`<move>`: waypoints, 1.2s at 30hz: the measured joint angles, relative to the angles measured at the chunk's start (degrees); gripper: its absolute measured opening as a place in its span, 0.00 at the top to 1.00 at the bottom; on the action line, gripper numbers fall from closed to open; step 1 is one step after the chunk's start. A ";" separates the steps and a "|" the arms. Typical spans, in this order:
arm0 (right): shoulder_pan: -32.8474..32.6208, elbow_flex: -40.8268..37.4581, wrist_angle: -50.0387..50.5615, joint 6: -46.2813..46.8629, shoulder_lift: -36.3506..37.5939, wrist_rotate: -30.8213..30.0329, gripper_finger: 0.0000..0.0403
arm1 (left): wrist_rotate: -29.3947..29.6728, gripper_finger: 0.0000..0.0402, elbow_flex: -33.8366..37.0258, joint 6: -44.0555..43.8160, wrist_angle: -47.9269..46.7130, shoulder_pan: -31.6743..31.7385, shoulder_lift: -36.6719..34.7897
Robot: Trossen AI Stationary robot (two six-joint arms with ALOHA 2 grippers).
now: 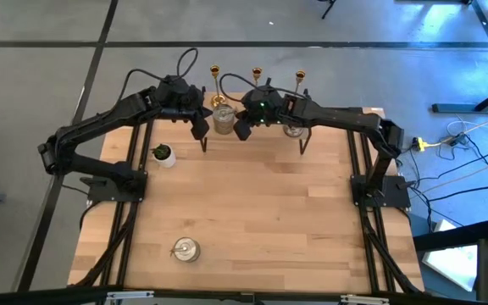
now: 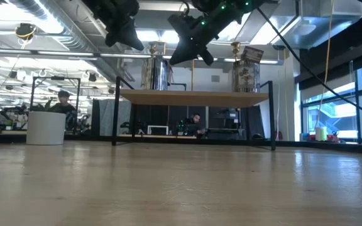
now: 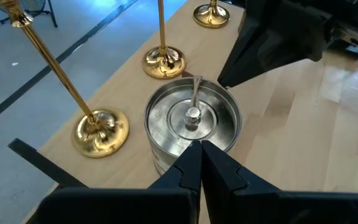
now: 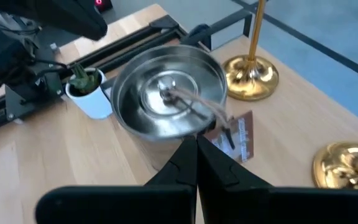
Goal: Pick & Place candle stick holders
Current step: Adjust the silver scented candles on the shelf
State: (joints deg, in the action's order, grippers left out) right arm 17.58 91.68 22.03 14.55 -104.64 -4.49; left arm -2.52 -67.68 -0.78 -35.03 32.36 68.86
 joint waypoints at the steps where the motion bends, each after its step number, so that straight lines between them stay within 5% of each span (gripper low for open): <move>1: 0.00 0.00 -0.35 0.00 -0.30 0.00 1.00 | 0.00 1.00 0.00 0.00 0.00 0.00 0.00; 36: -0.09 0.00 -4.53 0.10 -1.99 3.21 1.00 | 4.02 1.00 0.00 0.46 -2.51 2.00 -4.10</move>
State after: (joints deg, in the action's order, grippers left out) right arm 17.50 91.68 17.50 14.65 -106.63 -1.28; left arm 1.50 -67.68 -0.32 -37.54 34.36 64.76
